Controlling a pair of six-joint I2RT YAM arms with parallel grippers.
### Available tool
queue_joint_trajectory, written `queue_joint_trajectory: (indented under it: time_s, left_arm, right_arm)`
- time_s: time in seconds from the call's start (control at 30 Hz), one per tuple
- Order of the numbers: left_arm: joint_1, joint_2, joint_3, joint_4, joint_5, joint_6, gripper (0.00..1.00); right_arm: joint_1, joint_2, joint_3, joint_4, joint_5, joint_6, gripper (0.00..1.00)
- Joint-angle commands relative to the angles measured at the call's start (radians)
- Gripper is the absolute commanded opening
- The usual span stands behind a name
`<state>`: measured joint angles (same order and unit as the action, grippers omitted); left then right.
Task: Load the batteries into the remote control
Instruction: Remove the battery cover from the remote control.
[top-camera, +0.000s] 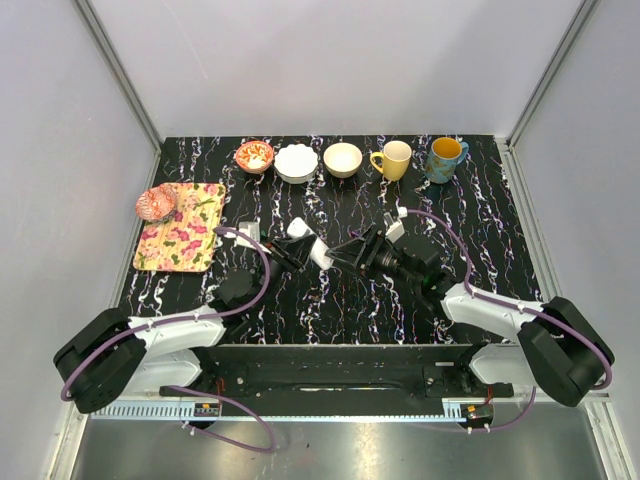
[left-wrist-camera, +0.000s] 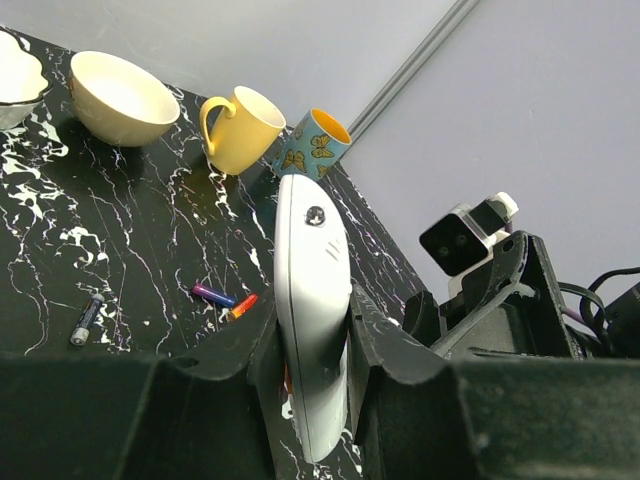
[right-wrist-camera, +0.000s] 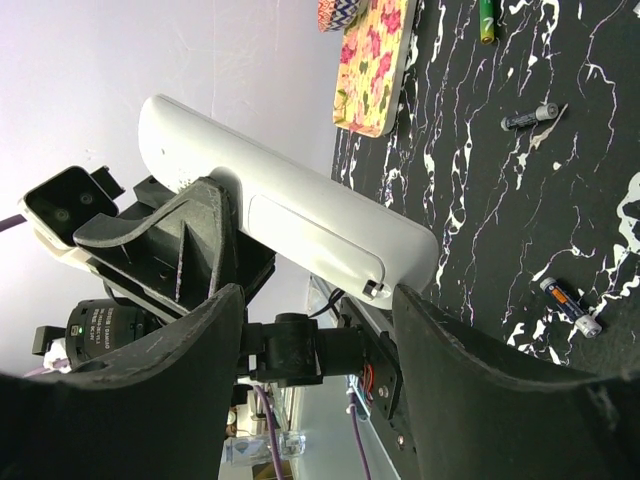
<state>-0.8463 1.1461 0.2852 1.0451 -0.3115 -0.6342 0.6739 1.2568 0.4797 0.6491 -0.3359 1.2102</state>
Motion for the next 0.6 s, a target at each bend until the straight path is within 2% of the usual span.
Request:
queue_joint_trajectory:
  time_s: [0.0, 0.57]
  left_arm:
    - [-0.036, 0.007, 0.025, 0.055, 0.04, 0.022, 0.0]
    - [-0.059, 0.004, 0.039, 0.013, -0.02, 0.064, 0.0]
  right_arm:
    - [-0.005, 0.0, 0.013, 0.099, -0.017, 0.014, 0.67]
    - [-0.005, 0.016, 0.037, 0.098, -0.054, 0.022, 0.68]
